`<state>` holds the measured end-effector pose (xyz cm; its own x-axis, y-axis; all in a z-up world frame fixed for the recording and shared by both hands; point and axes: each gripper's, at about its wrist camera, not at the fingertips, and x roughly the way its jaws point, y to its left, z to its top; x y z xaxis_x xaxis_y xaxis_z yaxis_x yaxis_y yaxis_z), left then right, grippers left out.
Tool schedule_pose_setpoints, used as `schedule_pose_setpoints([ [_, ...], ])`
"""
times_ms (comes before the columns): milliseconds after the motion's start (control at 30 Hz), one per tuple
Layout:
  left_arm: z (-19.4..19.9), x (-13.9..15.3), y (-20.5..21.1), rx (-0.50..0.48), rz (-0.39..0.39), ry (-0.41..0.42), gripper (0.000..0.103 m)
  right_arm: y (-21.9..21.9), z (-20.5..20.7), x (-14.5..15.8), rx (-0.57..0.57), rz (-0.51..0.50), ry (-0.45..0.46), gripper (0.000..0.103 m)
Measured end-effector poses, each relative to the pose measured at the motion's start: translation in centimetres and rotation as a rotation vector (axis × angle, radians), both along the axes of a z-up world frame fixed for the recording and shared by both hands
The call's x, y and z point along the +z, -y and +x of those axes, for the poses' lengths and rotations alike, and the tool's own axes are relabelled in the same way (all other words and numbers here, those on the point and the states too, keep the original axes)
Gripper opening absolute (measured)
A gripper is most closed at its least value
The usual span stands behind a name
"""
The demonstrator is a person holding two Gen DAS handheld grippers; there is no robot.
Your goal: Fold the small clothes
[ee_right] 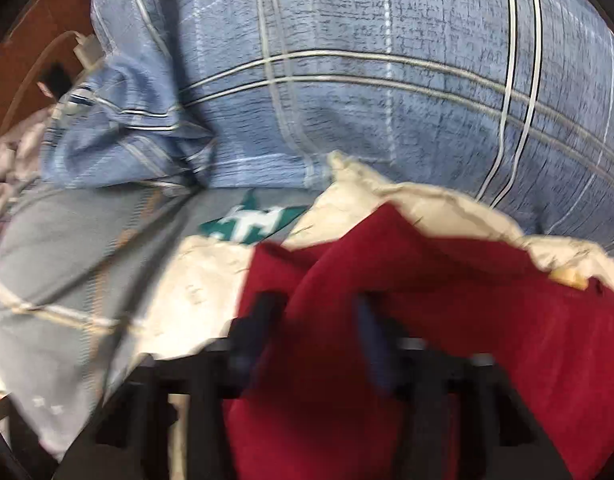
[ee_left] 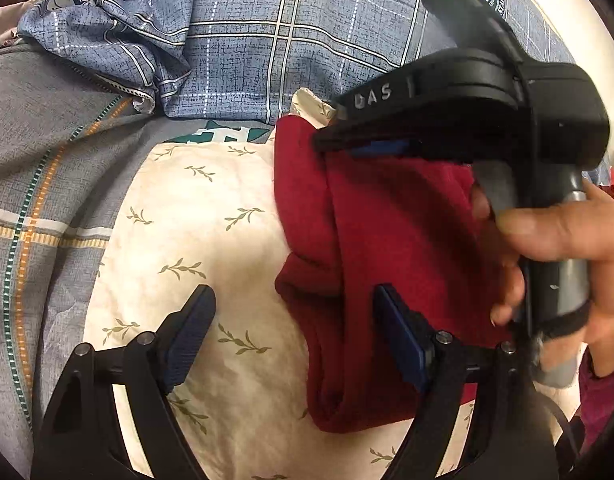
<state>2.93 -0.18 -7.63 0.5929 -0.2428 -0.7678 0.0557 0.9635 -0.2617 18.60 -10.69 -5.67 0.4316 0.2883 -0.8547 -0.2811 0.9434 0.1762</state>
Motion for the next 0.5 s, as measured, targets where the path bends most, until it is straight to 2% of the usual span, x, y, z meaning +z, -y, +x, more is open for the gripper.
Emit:
schedule_pose_setpoints([
  [200,0.5,0.0,-0.3,0.006,-0.032,-0.010,0.082,0.5,-0.4,1.5,0.030,0.050,0.079,0.008],
  [367,0.4,-0.1,-0.3,0.005,-0.025,-0.005,0.082,-1.7,0.9,-1.3,0.055,0.016,0.031,0.008],
  [467,0.3,-0.2,-0.3,0.002,-0.022,-0.003,0.082,-1.2,0.8,-1.1,0.055,0.041,0.007,0.017],
  [500,0.3,-0.3,-0.3,0.002,-0.021,-0.002,0.082,-0.8,0.6,-0.6,0.047,0.061,0.004,0.030],
])
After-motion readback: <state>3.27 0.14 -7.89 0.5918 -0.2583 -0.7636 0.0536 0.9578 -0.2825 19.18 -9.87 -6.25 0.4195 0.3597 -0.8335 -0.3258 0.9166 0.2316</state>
